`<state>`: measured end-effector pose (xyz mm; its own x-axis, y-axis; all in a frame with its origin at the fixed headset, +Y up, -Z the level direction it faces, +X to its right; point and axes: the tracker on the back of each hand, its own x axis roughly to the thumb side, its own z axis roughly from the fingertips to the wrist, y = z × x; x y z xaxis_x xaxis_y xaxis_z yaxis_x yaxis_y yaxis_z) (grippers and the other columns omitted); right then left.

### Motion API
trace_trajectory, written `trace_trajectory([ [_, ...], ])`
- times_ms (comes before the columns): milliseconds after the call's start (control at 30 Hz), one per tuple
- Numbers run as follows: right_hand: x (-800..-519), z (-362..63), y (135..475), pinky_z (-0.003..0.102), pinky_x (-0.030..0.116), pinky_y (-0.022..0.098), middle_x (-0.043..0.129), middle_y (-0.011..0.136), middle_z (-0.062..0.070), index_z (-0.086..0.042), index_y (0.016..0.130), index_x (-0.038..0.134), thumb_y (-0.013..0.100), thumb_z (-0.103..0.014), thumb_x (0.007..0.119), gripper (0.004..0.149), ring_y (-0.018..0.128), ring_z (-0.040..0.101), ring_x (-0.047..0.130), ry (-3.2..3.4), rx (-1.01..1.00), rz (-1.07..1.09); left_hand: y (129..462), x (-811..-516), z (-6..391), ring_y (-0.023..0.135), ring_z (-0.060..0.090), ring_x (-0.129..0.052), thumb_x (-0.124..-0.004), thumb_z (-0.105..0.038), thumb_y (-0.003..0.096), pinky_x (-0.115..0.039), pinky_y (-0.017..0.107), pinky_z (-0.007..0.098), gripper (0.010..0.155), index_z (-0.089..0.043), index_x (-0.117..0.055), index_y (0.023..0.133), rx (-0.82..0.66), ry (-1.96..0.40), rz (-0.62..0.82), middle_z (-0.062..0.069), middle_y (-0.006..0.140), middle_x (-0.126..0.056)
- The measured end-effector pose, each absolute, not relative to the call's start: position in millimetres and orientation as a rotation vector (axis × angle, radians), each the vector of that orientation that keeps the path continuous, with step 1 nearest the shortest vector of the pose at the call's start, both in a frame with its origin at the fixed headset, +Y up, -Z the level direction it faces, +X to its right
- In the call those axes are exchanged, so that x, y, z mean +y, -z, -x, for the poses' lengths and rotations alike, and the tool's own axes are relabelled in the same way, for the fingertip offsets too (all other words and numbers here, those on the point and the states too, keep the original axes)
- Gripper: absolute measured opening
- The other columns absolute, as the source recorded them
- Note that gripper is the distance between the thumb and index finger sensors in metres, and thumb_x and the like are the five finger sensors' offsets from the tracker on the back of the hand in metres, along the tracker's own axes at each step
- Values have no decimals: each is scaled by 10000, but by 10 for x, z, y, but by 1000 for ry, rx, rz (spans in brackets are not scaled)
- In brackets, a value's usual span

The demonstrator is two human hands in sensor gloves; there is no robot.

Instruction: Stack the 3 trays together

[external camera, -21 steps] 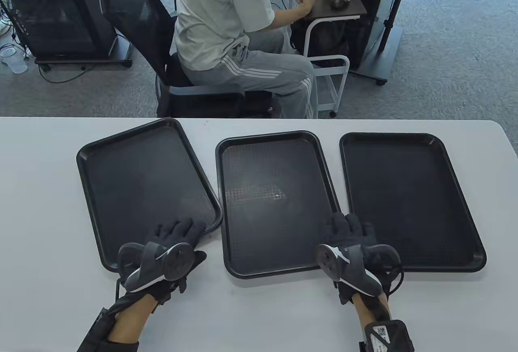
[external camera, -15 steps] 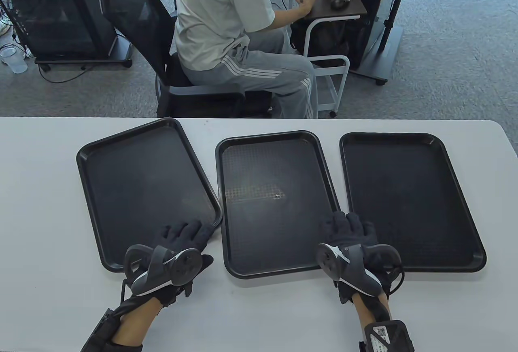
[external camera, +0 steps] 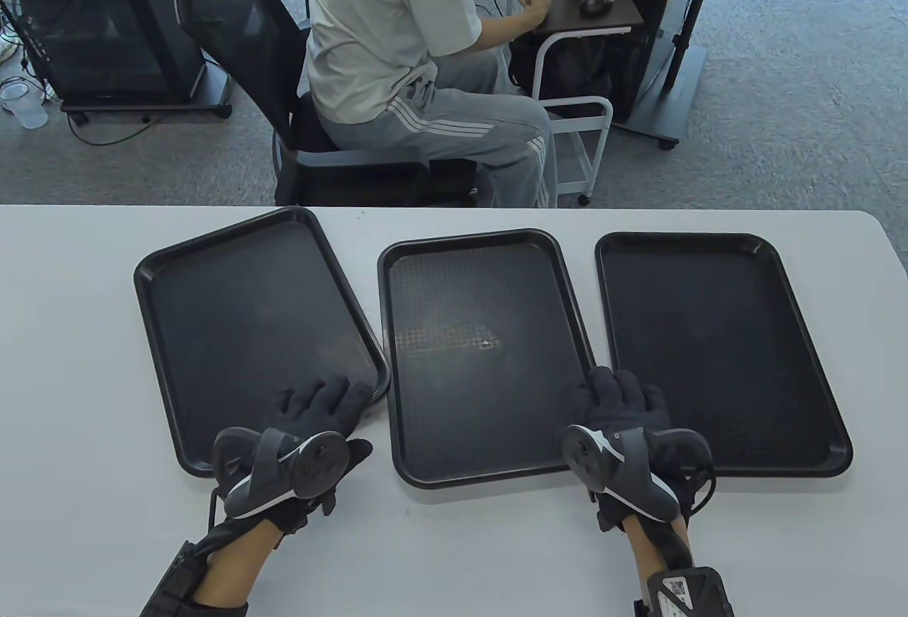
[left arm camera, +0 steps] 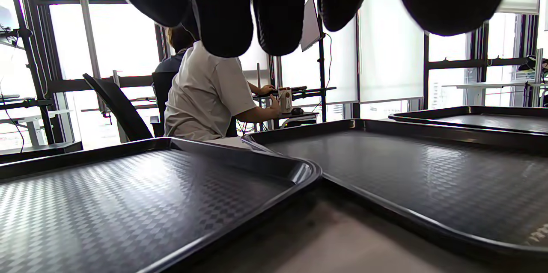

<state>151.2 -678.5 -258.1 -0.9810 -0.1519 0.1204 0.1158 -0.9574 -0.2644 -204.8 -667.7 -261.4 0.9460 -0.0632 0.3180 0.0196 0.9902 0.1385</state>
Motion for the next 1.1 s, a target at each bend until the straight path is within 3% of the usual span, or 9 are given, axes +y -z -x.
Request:
trace_trajectory([
  [167,-6782,-1497,2583,581,694,641,767,1074,43,-375,968,657,386,-604,767,635,936,340,827,2969,368,215,2844,-6555,2041,1074,384,-762,-780,-615,403,-625,770,568,770,-377,-605,1113,-188,83,-59,21,1179,-701],
  [300,-6778,-1491,2581,583,694,640,769,1073,47,-374,968,658,387,-603,767,634,934,341,830,2977,375,230,2977,-6847,2063,1054,397,-780,-785,-611,401,-646,754,567,780,-353,-606,1115,-87,102,25,40,1172,-704],
  [467,-6786,-1490,2601,581,696,639,771,1071,44,-373,968,658,389,-603,766,633,932,337,834,2976,398,241,3038,-7218,2133,1044,403,-793,-795,-610,394,-657,746,568,797,-342,-598,1118,-65,148,167,50,1174,-694],
  [700,-6854,-1511,2682,582,696,638,774,1069,47,-371,970,657,390,-601,766,633,929,340,837,2992,339,213,3121,-7451,2148,910,367,-934,-849,-586,372,-753,683,534,797,-305,-654,1092,-56,238,264,69,1096,-785],
  [867,-6841,-1539,2693,584,695,639,774,1070,47,-369,973,656,393,-602,764,634,930,343,834,3018,320,180,3149,-7490,2123,795,298,-1015,-911,-502,375,-824,631,485,681,-321,-761,1014,-57,300,232,19,984,-884],
  [967,-6850,-1547,2688,583,698,636,779,1067,50,-367,973,657,395,-602,762,633,927,343,838,3046,327,178,3168,-7510,2130,695,227,-1087,-953,-381,378,-889,576,439,562,-336,-840,926,-64,340,137,-32,886,-967],
  [1100,-6855,-1543,2687,583,697,637,780,1066,53,-366,973,658,396,-601,763,632,927,343,838,3071,294,177,3153,-7481,2082,616,254,-1141,-986,-353,369,-951,529,442,523,-297,-896,881,-156,399,80,2,829,-1021],
])
